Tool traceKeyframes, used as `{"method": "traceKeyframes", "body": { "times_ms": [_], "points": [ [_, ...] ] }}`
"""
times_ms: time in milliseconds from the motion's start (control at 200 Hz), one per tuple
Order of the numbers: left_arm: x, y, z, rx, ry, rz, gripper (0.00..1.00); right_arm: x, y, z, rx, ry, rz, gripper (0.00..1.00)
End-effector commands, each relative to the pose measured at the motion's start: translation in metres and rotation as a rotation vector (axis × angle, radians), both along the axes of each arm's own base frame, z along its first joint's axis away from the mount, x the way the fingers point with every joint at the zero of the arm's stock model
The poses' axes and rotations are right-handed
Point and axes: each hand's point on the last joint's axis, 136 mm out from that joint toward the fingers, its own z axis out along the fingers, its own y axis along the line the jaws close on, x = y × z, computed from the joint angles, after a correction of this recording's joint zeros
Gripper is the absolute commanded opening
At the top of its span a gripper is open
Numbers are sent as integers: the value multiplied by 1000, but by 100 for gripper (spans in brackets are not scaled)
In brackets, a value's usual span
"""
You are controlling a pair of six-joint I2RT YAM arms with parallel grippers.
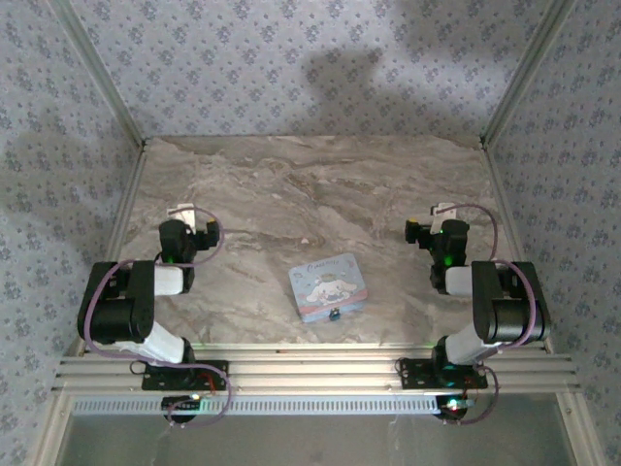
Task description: Unlock a padlock with a key
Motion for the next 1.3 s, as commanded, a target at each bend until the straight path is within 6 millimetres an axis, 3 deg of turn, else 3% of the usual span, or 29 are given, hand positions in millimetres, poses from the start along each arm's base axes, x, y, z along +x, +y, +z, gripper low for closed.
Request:
{"method": "traceKeyframes", "body": {
  "times_ms": [0,275,460,550,660,779,1044,1149,1294],
  "points": [
    [5,-1,7,-15,-19,-2,98,3,0,1,22,4,1,100],
    [8,-6,10,-14,-4,-36,98,2,2,1,32,3,18,100],
    [12,0,33,-50,117,19,92,4,14,17,39,40,99,97],
    [8,-11,51,-142,174,0,86,2,19,26,63,82,102,98],
    [-12,-31,60,-283,284,-13,77,-4,21,38,212,239,20,96],
    [-46,-72,66,-394,400,-80,73,-23,45,40,258,414,-13,93],
    [-135,-201,61,-511,571,-330,70,-74,149,53,424,570,206,91],
    [-156,-235,56,-508,600,-393,70,-94,163,62,383,574,253,92],
    [-180,-256,40,-504,686,-429,70,-118,173,55,447,606,251,91]
  ]
}}
